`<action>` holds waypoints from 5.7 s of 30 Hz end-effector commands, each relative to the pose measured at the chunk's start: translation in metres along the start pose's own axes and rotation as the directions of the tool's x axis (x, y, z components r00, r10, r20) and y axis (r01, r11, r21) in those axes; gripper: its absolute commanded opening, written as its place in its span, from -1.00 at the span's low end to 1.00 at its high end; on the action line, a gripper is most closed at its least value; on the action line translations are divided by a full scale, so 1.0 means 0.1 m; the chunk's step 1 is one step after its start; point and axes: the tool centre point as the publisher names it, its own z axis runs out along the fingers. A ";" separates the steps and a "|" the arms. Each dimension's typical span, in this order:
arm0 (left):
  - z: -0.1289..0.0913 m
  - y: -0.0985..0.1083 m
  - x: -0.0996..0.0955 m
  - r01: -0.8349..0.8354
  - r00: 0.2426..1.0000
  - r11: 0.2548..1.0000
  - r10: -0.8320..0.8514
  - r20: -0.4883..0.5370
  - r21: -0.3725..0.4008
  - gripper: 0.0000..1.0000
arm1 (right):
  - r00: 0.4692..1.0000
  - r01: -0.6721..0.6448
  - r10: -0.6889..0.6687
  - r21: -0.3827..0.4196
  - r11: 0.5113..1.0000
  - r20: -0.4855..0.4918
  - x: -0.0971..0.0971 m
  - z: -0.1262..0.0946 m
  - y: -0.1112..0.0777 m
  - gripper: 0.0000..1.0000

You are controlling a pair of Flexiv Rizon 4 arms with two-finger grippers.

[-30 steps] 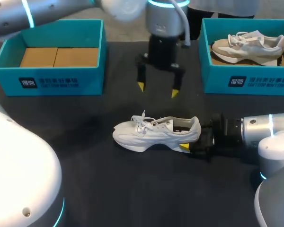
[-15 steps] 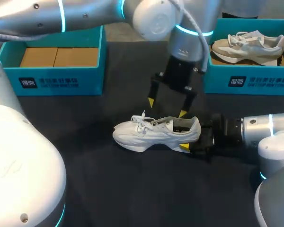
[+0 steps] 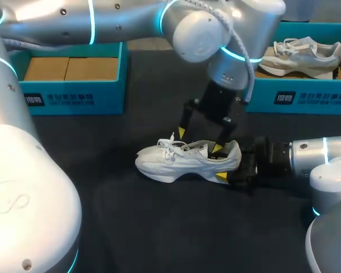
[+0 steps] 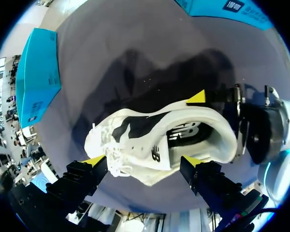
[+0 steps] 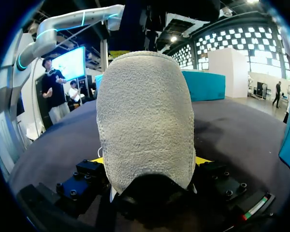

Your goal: Take the shoe out of the shoebox, open the shoe tongue, remove and reinsert the insole, then place the shoe into the shoebox

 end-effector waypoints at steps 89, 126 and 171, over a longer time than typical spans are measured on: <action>0.12 0.28 -0.59 0.195 0.940 0.969 -0.141 -0.309 0.150 -1.00 | 1.000 -0.001 0.001 0.004 1.000 0.001 0.00 0.02 -0.01 -1.00; 0.63 0.27 -1.12 0.393 0.577 0.917 -0.185 -0.795 0.072 -1.00 | 1.000 -0.001 0.001 0.004 1.000 0.001 0.00 0.02 -0.01 -1.00; -0.85 0.44 -1.19 -0.275 0.817 0.859 0.446 -0.366 0.432 -1.00 | 1.000 -0.001 0.001 0.004 1.000 0.001 0.00 0.02 -0.01 -1.00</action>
